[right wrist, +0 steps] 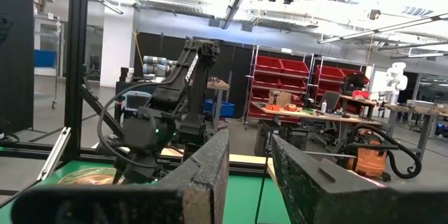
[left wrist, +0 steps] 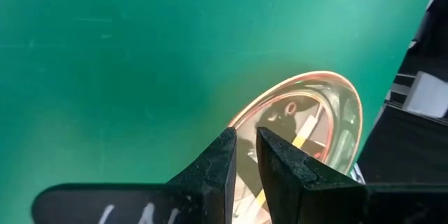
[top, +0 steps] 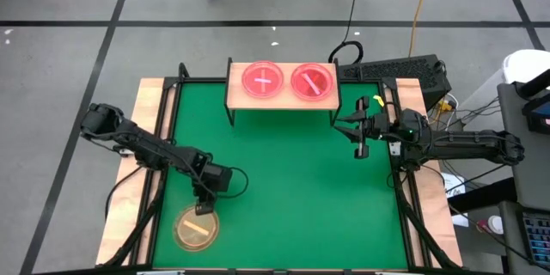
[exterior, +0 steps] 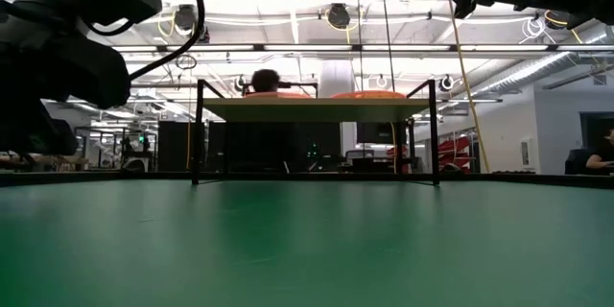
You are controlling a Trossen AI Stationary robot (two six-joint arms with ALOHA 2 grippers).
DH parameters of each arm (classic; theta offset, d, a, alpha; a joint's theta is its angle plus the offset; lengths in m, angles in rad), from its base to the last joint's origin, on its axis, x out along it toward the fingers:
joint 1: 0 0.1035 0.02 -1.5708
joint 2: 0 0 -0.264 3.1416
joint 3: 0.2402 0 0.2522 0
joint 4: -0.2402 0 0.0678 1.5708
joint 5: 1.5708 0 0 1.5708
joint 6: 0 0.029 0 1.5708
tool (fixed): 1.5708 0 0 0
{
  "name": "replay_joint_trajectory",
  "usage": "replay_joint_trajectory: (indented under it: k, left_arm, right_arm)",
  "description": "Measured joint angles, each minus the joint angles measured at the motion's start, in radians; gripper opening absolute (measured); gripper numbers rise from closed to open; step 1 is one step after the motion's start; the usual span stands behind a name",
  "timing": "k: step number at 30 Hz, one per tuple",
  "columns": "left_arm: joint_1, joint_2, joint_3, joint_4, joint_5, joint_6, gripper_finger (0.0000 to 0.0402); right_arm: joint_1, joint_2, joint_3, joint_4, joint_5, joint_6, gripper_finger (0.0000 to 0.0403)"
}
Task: Place and stack plates onto a shelf
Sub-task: Stack the orange plate on top of the pink plate on the shelf
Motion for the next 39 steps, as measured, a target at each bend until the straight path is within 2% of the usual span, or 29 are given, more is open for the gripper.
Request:
replay_joint_trajectory:
  k: [12,19,39]
  left_arm:
    - [0.045,-0.001,0.0,-0.013,0.015,0.092,0.0063]
    - [0.019,0.007,0.0,-0.037,-0.061,0.155,0.0063]
    - [-0.035,0.007,0.0,-0.035,-0.036,0.118,0.0063]
  right_arm:
    - [0.0,0.0,0.0,-0.011,0.0,0.0,0.0091]
    - [0.0,0.0,0.0,-0.015,0.0,0.0,0.0091]
    - [0.0,0.0,0.0,-0.022,0.001,0.0,0.0091]
